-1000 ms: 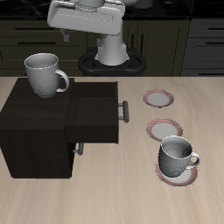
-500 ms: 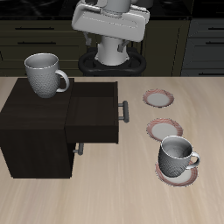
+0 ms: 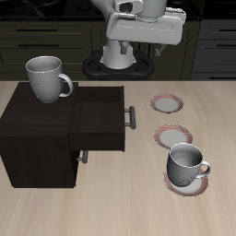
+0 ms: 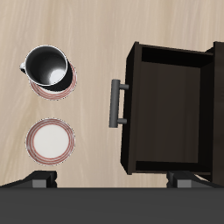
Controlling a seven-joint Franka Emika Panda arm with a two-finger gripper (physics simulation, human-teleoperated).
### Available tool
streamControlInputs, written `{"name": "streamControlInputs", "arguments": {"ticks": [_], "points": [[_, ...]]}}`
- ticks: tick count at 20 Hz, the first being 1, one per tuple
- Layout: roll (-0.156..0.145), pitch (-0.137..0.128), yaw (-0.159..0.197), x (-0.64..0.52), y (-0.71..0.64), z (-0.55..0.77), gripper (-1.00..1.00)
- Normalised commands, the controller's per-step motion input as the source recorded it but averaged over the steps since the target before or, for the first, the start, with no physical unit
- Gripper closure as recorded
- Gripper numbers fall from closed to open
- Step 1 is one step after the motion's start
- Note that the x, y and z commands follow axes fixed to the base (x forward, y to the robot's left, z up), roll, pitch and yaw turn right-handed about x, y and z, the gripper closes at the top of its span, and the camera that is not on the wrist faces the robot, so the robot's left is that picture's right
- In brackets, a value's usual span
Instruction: Place the porcelain mug that is in the drawer onto the top of the cabinet and close the drawer
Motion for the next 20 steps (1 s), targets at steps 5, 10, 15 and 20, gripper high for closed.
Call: {"name": "streamControlInputs", "arguments": {"ticks": [5,10,15,20], "points": [[0.034,-0.002,0.032,0.11,0.18,-0.12,-1.00],[0.049,0.020,0.032,0.14,0.24,-0.19,-1.00],[0.039,0.017,-0.032,0.13,0.40,-0.21,-1.00],[0.026,0.018,-0.056,0.09,0.31,-0.16,-1.00]]}}
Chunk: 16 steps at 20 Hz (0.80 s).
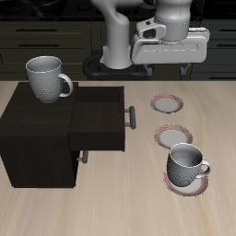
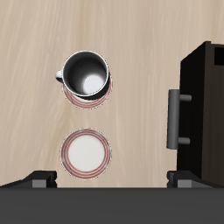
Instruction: Place the porcelain mug that is in the drawer onto the top of the cabinet and close the drawer
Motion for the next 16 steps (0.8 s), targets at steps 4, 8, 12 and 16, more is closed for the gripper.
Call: {"name": "streamControlInputs", "arguments": {"ticks": [4,8,12,16], "points": [[0.034,0.024,-0.079,0.12,0.21,-0.19,-1.00],[-0.010,0.008,-0.112,0.09,-0.02,-0.09,-1.00],[-0.030,0.033,-0.069,0.24,-0.11,-0.18,-1.00],[0.001,0.029,-0.052,0.12,-0.03,-0.21,-1.00]]}}
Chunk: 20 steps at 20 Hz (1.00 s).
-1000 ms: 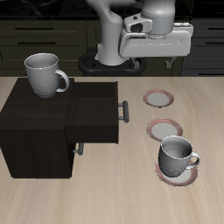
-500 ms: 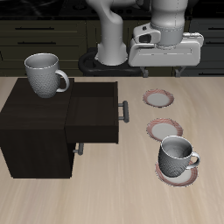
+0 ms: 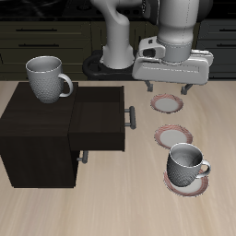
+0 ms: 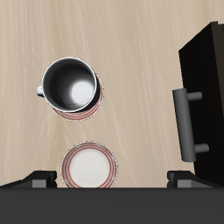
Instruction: Place the porcelain mug that is in the drawer onto the top of the cabinet and close the drawer
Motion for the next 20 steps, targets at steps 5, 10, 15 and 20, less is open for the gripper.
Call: {"name": "streamControlInputs", "arguments": {"ticks": [5,10,15,20], "points": [[0.010,0.045,-0.023,0.15,0.11,-0.33,-1.00],[-0.003,0.036,0.001,0.05,-0.03,-0.25,-1.00],[-0.012,0.039,-0.002,0.09,-0.11,-0.33,-1.00],[-0.007,0.041,0.024,0.11,-0.07,-0.38,-1.00]]}}
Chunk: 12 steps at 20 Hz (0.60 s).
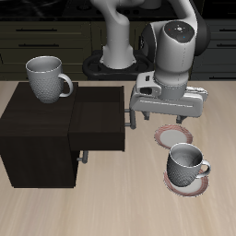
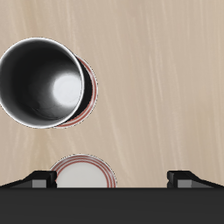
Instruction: Place the porcelain mug that is in the drawer onto the top of the cabinet and close the drawer
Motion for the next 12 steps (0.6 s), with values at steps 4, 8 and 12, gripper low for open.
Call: {"name": "streamControlInputs", "arguments": {"ticks": [4,8,12], "points": [[-0.011,0.038,-0.011,0.08,-0.11,-0.30,-1.00],[-0.043,0.019,0.010,0.05,-0.23,-0.18,-1.00],[-0.044,-0.003,-0.021,0.07,-0.40,-0.01,-1.00]]}}
